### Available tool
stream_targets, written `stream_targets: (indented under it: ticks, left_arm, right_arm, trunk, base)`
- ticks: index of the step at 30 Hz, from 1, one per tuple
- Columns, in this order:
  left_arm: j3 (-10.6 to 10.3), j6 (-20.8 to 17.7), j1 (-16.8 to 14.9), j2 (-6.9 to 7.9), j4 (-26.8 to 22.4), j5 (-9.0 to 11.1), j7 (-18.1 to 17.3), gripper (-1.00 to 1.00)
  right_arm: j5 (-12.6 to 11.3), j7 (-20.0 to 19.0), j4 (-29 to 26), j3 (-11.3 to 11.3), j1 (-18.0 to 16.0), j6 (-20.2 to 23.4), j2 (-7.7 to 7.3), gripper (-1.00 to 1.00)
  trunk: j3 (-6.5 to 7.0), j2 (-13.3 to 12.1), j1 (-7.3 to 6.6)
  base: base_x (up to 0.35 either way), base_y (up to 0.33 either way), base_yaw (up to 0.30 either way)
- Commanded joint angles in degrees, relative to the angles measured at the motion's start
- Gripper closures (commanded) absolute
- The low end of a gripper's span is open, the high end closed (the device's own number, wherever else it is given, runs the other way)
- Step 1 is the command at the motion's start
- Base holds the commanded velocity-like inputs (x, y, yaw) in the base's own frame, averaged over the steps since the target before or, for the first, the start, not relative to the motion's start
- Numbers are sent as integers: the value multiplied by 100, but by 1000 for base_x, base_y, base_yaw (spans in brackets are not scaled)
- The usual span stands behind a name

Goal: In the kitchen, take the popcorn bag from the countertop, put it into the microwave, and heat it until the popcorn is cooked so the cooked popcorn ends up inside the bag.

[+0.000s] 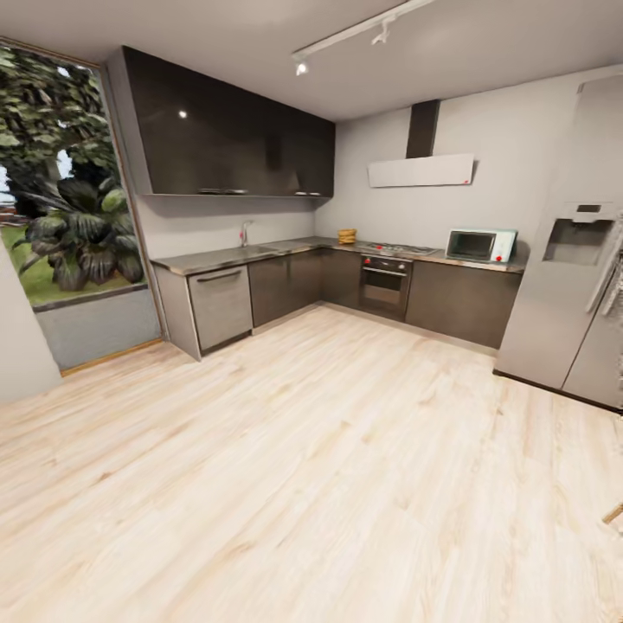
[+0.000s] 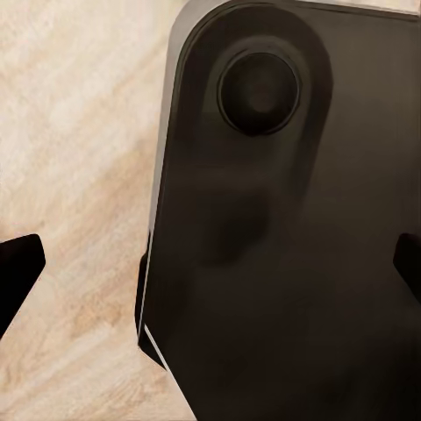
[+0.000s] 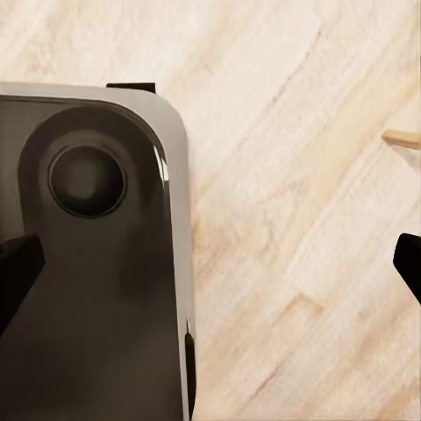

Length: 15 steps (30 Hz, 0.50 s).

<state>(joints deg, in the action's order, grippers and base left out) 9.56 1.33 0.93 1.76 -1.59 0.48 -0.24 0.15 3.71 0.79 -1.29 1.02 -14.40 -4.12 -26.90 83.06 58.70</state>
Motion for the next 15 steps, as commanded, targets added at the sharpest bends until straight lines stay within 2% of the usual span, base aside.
stream_targets:
  ticks: [1, 6, 15]
  left_arm:
    - [28, 8, 4, -1, -8, 5, -3, -100]
    - [28, 8, 4, -1, -8, 5, -3, -100]
    - [28, 8, 4, -1, -8, 5, -3, -100]
  right_arm:
    - [2, 7, 9, -11, 0, -28, 0, -100]
    - [2, 7, 9, -11, -1, -28, -1, -100]
    - [2, 9, 9, -12, 0, -28, 1, -100]
  trunk:
    - [-3, 2, 3]
    - [-3, 2, 3]
    - [-3, 2, 3]
  base:
    - [242, 0, -246]
    - [239, 0, -204]
    - [230, 0, -46]
